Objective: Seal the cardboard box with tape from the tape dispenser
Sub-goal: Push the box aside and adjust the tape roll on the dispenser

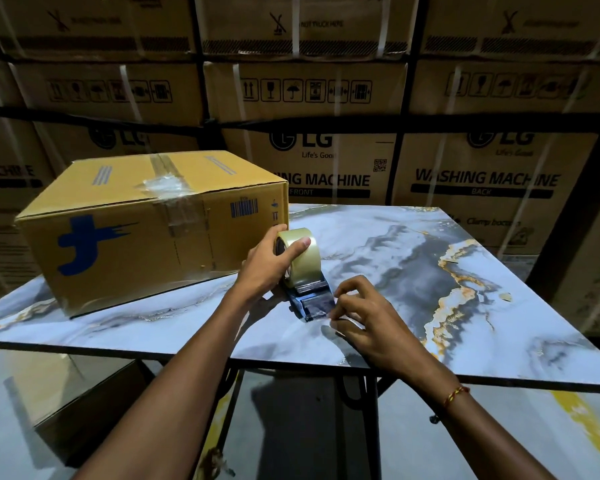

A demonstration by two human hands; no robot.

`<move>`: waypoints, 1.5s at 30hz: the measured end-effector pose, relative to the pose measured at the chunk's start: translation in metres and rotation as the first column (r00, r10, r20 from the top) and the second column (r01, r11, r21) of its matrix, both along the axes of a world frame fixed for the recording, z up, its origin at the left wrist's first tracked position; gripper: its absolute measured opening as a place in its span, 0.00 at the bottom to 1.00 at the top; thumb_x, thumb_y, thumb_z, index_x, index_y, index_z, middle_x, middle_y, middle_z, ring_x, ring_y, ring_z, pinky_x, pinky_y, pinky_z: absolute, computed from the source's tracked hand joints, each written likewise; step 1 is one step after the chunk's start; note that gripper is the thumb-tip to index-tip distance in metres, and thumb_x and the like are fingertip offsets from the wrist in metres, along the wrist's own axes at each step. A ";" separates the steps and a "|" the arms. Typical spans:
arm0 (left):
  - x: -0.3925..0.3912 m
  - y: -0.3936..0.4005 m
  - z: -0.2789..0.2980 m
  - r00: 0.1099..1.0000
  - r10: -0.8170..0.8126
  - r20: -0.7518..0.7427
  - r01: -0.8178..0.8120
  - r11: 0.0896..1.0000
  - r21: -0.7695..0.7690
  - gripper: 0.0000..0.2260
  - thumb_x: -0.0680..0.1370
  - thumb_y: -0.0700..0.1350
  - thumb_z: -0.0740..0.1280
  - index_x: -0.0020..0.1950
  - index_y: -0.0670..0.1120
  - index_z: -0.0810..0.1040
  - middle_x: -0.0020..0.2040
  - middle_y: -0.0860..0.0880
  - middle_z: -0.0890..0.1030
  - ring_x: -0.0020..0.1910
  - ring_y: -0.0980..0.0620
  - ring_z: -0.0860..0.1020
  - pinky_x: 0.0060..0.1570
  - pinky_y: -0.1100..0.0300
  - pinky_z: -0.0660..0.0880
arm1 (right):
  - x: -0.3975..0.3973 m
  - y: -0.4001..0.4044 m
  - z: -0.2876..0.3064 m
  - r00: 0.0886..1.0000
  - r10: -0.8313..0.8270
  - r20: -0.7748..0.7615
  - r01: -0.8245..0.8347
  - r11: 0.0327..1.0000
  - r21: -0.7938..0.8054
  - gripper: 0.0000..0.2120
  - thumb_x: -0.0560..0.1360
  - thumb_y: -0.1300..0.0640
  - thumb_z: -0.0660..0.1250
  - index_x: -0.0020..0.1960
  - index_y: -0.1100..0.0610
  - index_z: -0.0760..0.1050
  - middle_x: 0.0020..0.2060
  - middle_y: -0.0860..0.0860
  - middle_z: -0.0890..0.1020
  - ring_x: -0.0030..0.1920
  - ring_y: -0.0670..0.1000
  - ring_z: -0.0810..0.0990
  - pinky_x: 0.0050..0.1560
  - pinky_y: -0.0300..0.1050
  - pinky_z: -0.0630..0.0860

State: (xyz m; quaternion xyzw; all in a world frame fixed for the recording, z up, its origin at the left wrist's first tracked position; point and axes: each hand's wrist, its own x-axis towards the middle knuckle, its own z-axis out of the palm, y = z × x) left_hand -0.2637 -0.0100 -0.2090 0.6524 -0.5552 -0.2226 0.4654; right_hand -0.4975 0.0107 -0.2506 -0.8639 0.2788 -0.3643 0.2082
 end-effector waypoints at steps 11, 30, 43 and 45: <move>0.001 0.001 0.003 0.981 0.003 0.193 -0.003 1.000 0.000 0.39 0.71 0.76 0.60 0.78 0.60 0.62 0.75 0.47 0.71 0.71 0.42 0.70 0.67 0.39 0.71 | -0.002 0.017 0.004 0.985 -0.030 0.170 0.040 0.998 -0.057 0.09 0.79 0.55 0.70 0.58 0.51 0.81 0.59 0.48 0.70 0.57 0.48 0.79 0.47 0.42 0.83; -0.049 0.078 -0.029 0.926 0.006 0.377 0.118 0.945 -0.304 0.06 0.76 0.45 0.70 0.44 0.54 0.75 0.44 0.55 0.75 0.42 0.54 0.75 0.42 0.50 0.77 | 0.000 0.023 0.005 0.982 -0.076 0.173 0.098 0.988 -0.120 0.10 0.79 0.53 0.68 0.57 0.54 0.83 0.57 0.49 0.73 0.57 0.44 0.78 0.43 0.33 0.79; -0.052 0.081 -0.034 0.983 -0.017 0.182 0.073 0.948 -0.309 0.06 0.76 0.38 0.72 0.42 0.48 0.79 0.41 0.55 0.78 0.39 0.52 0.79 0.38 0.56 0.77 | -0.016 0.004 0.025 0.681 -0.375 0.629 -0.229 0.707 0.669 0.22 0.81 0.59 0.64 0.73 0.47 0.68 0.61 0.58 0.79 0.54 0.57 0.83 0.55 0.53 0.83; -0.053 0.083 -0.032 0.985 -0.018 0.169 0.071 0.948 -0.310 0.05 0.76 0.38 0.72 0.42 0.47 0.80 0.41 0.55 0.79 0.39 0.54 0.79 0.35 0.63 0.74 | -0.011 0.002 0.022 0.807 -0.315 0.500 -0.129 0.732 0.669 0.19 0.82 0.62 0.63 0.72 0.54 0.71 0.53 0.60 0.84 0.51 0.56 0.84 0.55 0.48 0.82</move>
